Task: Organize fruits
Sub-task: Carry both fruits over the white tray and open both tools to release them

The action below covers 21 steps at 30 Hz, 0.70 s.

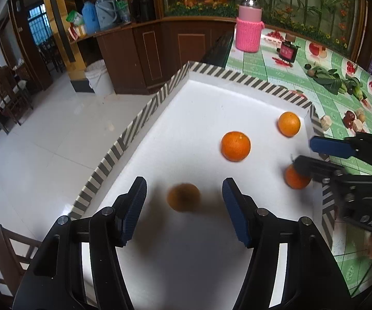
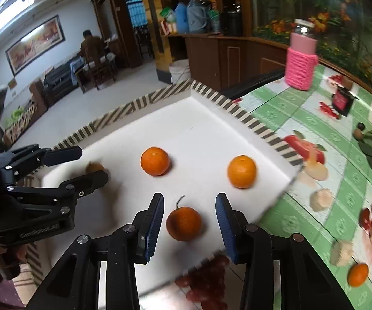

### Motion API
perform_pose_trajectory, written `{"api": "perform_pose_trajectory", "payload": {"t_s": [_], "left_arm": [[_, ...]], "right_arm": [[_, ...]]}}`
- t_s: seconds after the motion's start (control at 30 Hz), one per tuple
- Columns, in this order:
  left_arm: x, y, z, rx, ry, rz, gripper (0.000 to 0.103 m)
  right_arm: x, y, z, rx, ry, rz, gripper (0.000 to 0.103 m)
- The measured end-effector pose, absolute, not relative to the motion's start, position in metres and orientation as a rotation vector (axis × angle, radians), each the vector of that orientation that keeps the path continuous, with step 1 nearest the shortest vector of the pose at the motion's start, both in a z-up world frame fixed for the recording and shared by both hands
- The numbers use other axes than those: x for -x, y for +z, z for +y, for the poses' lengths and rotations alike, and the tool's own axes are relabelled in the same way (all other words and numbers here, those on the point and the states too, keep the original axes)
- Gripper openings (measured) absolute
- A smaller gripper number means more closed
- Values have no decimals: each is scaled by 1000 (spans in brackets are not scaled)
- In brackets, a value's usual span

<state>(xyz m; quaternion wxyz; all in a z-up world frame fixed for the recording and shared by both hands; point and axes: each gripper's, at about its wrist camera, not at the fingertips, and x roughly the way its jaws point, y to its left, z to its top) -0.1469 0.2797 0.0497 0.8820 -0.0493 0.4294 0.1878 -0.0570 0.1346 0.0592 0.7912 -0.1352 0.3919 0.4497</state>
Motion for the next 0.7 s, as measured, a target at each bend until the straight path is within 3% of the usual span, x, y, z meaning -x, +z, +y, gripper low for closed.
{"api": "perform_pose_trajectory", "payload": {"t_s": [0.33,0.7], "left_arm": [[156,85,236,85,428,690,61],[128,90,164,67,298,661,61]], "right_arm": [[74,91,73,198,889,745,40],[73,94,-10,135,716,720,40]]}}
